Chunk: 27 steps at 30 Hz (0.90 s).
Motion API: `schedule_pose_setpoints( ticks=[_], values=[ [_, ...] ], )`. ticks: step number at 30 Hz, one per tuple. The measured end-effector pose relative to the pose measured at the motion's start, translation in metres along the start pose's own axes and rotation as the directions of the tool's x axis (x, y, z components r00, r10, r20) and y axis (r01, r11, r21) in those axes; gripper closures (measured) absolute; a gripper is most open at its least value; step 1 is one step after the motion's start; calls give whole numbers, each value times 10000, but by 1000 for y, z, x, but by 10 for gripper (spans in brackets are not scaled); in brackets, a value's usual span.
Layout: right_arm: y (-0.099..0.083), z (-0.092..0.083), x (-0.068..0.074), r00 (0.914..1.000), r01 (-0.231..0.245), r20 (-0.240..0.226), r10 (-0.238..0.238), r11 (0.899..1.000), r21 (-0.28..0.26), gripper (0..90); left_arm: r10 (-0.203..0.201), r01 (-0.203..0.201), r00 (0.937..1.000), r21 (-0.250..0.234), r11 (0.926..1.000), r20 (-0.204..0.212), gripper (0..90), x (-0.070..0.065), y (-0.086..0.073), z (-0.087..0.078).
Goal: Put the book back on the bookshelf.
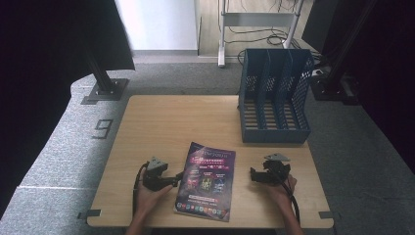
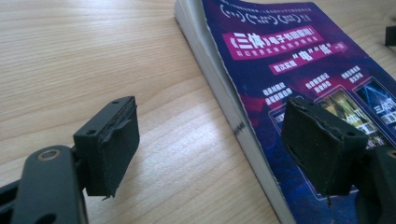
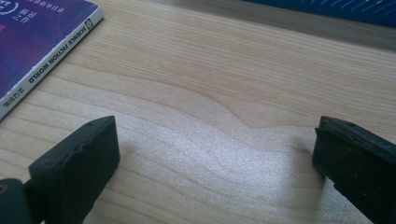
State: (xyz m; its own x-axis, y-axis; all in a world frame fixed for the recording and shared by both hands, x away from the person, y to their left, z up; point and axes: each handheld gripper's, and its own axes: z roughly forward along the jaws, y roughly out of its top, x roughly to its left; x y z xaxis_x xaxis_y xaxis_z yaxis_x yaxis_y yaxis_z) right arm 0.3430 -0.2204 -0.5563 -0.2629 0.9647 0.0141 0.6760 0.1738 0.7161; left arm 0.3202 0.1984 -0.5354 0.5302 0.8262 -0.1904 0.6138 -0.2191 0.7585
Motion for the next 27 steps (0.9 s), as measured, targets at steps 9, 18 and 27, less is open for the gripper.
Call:
schedule_pose_setpoints(
  ticks=[9, 18, 27],
  values=[
    [-2, -3, 1, 9999, -90, 74, 91, 9998, -150, 69, -55, 55, 10000, -47, 10000, -48, 194, 2, 0, -3],
    [1, -9, 5, 9994, -255, -227, 245, 9985, -485, 127, -80, 80, 10000, -62, 9999, 23, 194, 1, 1, -1],
    [6, -16, 19, 9952, -241, -969, 137, 9939, -1073, 141, -136, 138, 9998, -119, 9998, 134, 194, -1, 3, 0]
  ],
)
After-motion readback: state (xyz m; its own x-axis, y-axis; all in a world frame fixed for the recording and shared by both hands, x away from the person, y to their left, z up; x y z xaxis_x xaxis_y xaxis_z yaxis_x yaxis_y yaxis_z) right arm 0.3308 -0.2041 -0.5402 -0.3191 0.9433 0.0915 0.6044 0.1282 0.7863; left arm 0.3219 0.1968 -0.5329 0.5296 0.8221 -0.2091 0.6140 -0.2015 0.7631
